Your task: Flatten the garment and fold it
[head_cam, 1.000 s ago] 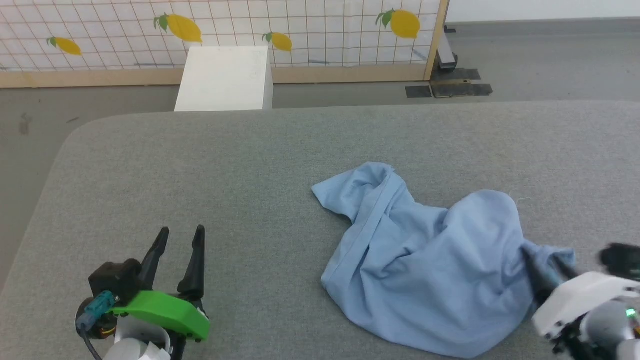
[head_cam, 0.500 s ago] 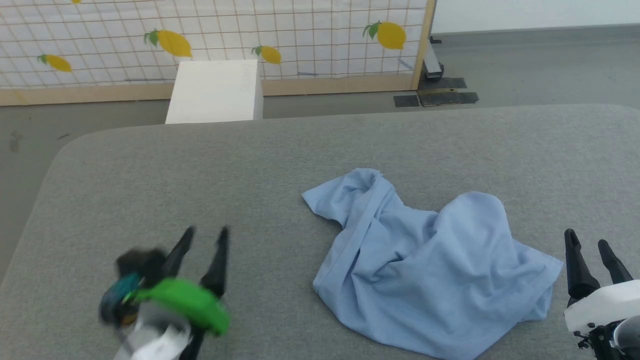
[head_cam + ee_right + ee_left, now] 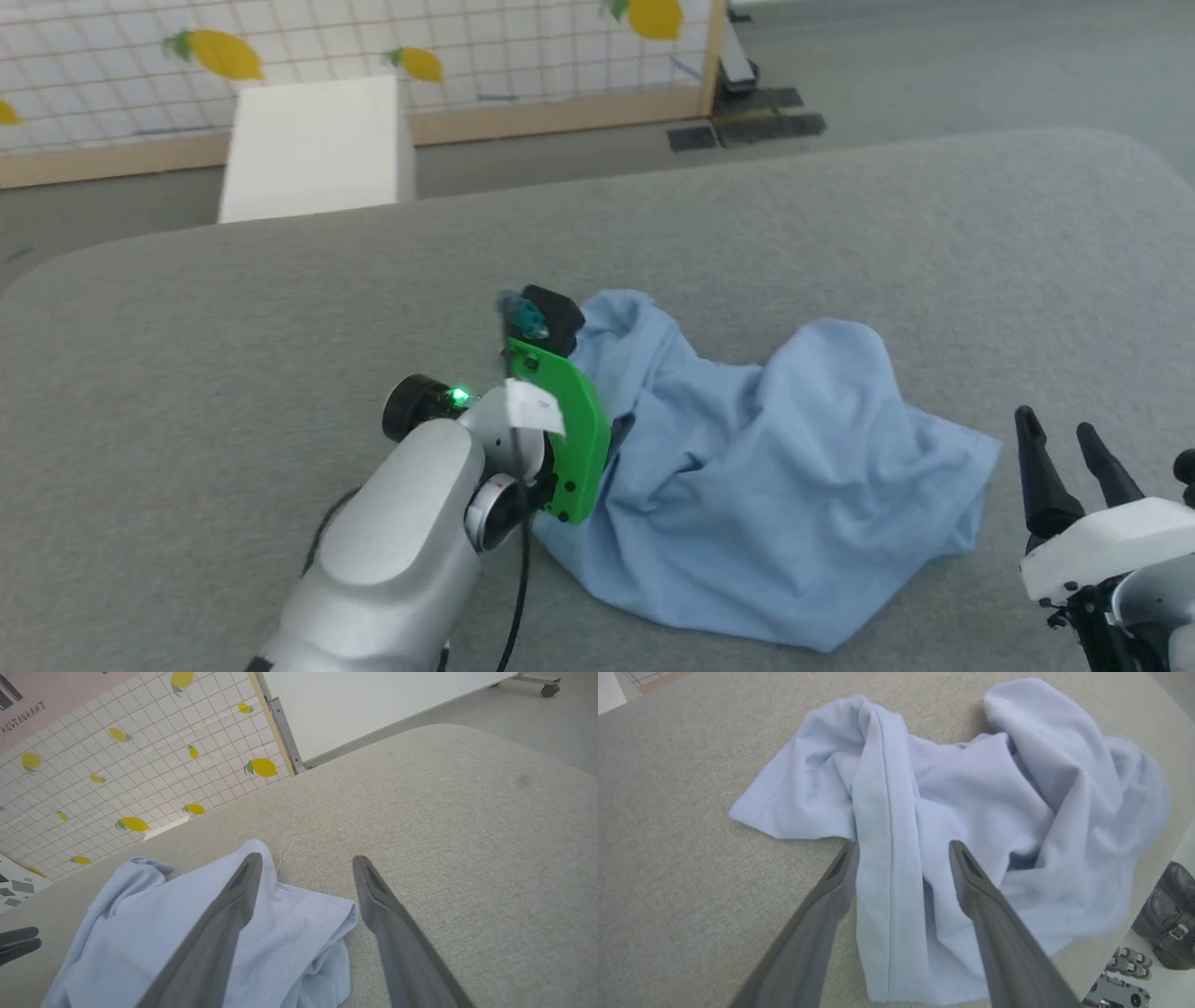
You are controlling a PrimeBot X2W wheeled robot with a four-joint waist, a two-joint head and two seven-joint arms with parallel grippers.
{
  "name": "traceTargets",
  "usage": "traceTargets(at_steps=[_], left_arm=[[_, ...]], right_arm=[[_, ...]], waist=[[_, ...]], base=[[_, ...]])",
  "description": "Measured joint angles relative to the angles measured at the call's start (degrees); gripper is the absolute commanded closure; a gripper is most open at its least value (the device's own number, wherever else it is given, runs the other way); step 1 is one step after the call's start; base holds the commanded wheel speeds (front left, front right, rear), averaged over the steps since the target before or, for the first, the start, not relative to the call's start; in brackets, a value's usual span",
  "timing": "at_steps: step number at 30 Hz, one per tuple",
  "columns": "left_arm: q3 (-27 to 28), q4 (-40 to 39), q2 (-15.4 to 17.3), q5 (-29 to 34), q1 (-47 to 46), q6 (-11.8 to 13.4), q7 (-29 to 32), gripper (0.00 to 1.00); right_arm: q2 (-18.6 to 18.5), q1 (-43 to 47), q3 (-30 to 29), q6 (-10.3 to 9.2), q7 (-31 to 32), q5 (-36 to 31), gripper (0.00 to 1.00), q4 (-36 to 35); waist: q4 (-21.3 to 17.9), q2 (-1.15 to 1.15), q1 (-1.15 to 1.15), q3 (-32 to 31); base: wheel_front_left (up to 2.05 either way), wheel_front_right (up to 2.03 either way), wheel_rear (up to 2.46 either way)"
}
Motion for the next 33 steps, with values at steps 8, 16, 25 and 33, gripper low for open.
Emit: traceTargets(at_steps=[8,16,25,33], left_arm=[[-4.66,5.73,2.11,2.27,-1.98,0.12,9.77,0.00],[-1.63,4.99,1.02,-1.10,-1.48,0.96,8.32,1.00],[12.33,-5.33,2.10,-10.78,0.38,4.19,-2.92,1.00],[24.12,-10.95,8.36,-14.27,11.68,12.84,-6.97,1.00]], right_arm=[[-0.02,0.01,0.07,-0.01,-2.60,0.48,0.00,1.98],[-0.01,0.01,0.40,0.00,-3.09,0.29,0.00,2.75],[-0.02,0.02,0.69,-0.01,-1.01,-1.14,0.00,3.75],[-0.02,0.03,1.65,0.00,-0.31,-1.31,0.00,4.10]], waist=[[-3.86,0.00,0.00,3.50],[-4.05,0.00,0.00,5.05],[2.33,0.00,0.00,2.27],[8.22,0.00,0.00,-0.42]], base=[[0.00,0.00,0.00],[0.00,0.00,0.00],[0.00,0.00,0.00],[0.00,0.00,0.00]])
